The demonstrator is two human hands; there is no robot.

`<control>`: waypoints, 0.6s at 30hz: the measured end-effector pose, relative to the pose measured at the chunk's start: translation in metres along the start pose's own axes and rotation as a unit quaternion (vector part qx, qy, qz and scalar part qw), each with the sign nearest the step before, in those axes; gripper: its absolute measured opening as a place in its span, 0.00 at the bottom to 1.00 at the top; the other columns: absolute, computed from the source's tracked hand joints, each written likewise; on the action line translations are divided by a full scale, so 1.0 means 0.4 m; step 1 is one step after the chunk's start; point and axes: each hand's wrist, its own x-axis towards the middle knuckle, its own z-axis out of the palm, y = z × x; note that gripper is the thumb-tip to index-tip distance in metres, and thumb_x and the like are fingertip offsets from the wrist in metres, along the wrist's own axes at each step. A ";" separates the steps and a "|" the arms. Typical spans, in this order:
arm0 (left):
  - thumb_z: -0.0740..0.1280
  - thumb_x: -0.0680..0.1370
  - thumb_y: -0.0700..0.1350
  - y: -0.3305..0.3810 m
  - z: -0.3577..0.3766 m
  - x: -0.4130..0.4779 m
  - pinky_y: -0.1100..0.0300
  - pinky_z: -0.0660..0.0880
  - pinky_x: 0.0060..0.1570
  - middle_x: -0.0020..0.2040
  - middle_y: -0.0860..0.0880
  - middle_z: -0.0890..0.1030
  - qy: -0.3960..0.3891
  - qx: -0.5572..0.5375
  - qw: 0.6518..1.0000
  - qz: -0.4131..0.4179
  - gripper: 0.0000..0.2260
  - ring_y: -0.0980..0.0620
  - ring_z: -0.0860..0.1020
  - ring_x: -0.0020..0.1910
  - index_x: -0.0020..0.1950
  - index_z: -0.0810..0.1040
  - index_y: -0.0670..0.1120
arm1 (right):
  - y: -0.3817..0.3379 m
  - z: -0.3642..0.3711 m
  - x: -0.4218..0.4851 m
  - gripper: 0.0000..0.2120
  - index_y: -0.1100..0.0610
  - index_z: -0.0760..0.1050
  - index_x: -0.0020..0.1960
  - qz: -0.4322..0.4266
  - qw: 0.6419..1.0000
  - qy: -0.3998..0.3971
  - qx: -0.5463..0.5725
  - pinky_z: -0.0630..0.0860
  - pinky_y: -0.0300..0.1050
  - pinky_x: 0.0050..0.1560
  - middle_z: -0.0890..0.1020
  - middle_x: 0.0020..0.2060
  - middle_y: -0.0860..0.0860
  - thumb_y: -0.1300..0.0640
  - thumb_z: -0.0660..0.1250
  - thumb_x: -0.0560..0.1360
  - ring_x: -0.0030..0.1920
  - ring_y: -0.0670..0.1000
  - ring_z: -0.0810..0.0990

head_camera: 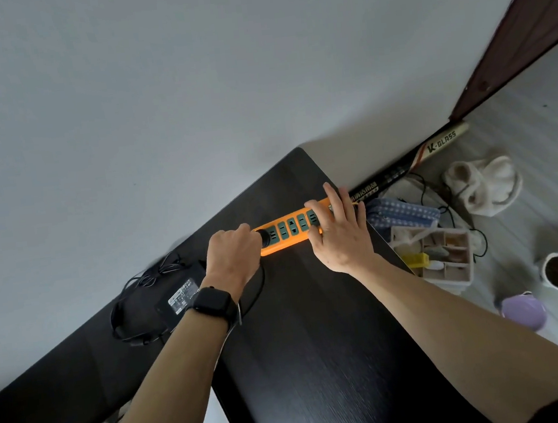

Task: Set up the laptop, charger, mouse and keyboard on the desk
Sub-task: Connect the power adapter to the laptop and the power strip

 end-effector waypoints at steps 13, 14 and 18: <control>0.64 0.80 0.46 0.021 -0.027 0.053 0.57 0.69 0.38 0.49 0.49 0.77 -0.042 -0.029 0.996 0.069 0.10 0.51 0.73 0.39 0.59 0.80 0.46 | 0.012 0.013 0.000 0.23 0.44 0.65 0.72 -0.014 1.000 0.018 -0.012 0.52 0.70 0.75 0.54 0.80 0.52 0.46 0.57 0.77 0.80 0.60 0.50; 0.65 0.80 0.46 0.025 -0.028 0.060 0.57 0.70 0.38 0.48 0.49 0.78 -0.040 -0.030 0.996 0.074 0.11 0.51 0.74 0.39 0.59 0.80 0.46 | 0.011 0.015 0.000 0.23 0.44 0.65 0.72 -0.015 1.000 0.022 -0.014 0.52 0.70 0.75 0.55 0.80 0.52 0.46 0.56 0.77 0.80 0.60 0.50; 0.65 0.80 0.47 0.030 -0.025 0.064 0.58 0.72 0.39 0.45 0.49 0.77 -0.033 -0.047 0.995 0.076 0.11 0.51 0.76 0.40 0.60 0.79 0.45 | 0.010 0.015 0.000 0.24 0.45 0.67 0.71 -0.015 0.999 0.044 -0.014 0.53 0.70 0.75 0.57 0.79 0.53 0.46 0.54 0.76 0.79 0.60 0.53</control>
